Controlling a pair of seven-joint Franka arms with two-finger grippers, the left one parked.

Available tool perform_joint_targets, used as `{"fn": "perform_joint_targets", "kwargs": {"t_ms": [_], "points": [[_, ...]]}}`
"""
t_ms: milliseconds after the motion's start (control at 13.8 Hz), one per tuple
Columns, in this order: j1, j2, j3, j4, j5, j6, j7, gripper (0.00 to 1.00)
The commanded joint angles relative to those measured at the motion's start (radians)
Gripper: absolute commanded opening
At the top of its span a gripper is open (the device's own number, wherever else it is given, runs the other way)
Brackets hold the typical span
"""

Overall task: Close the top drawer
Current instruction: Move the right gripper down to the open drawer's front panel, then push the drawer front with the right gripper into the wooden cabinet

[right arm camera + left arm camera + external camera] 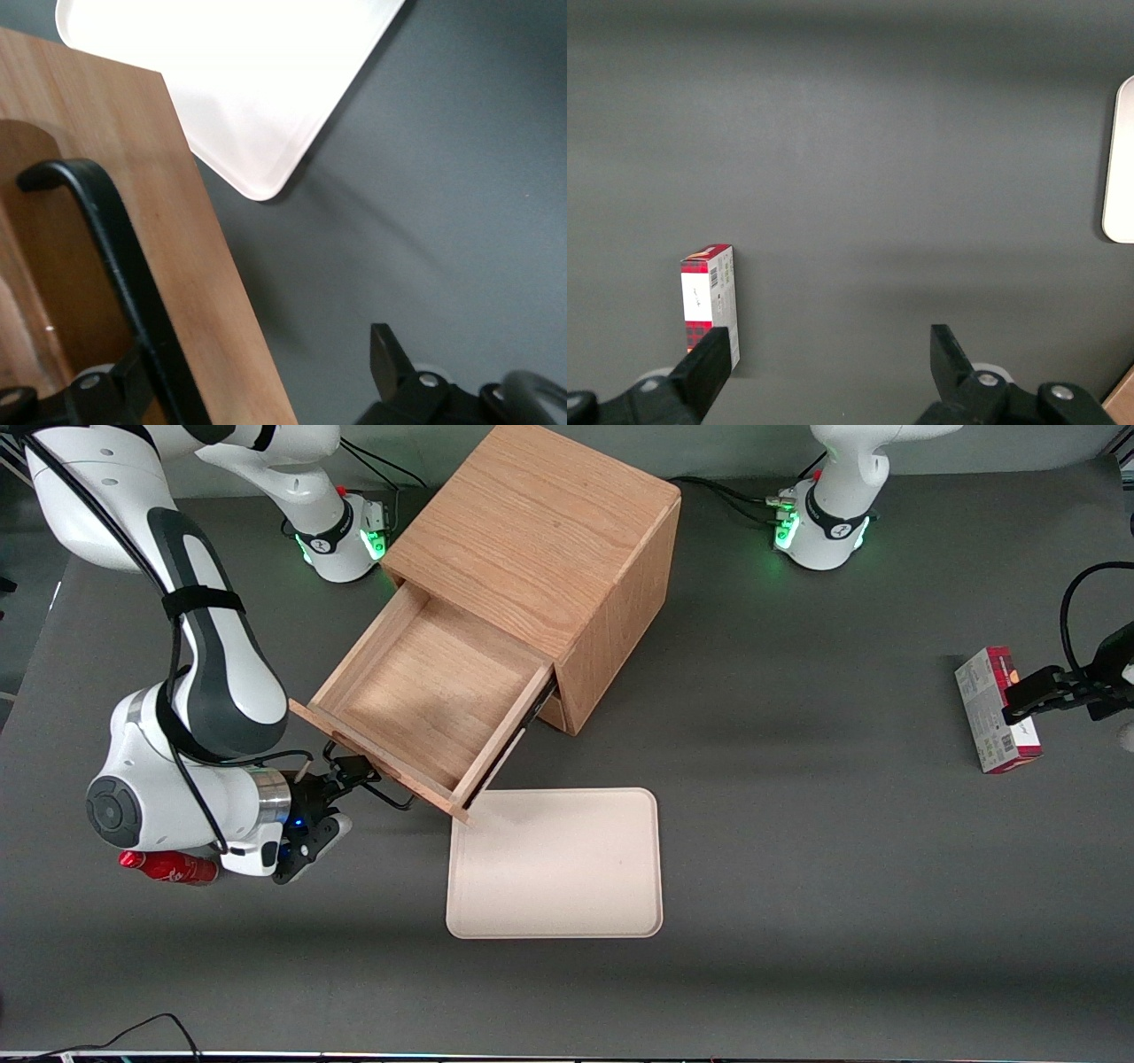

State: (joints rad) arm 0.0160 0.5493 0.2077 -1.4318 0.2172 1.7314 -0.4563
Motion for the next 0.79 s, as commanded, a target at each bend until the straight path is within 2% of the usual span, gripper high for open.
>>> {"fn": "perform_joint_targets", "kwargs": {"t_ms": [0,433,722], "points": [[-0.001,-0.061,0.025,-0.074,0.027,0.025,0.056,1.0],[0.001,-0.17,0.035,-0.223,0.112,0.048,0.077,1.0],[-0.001,-0.238,0.073,-0.329,0.117,0.094,0.113,1.0]]}}
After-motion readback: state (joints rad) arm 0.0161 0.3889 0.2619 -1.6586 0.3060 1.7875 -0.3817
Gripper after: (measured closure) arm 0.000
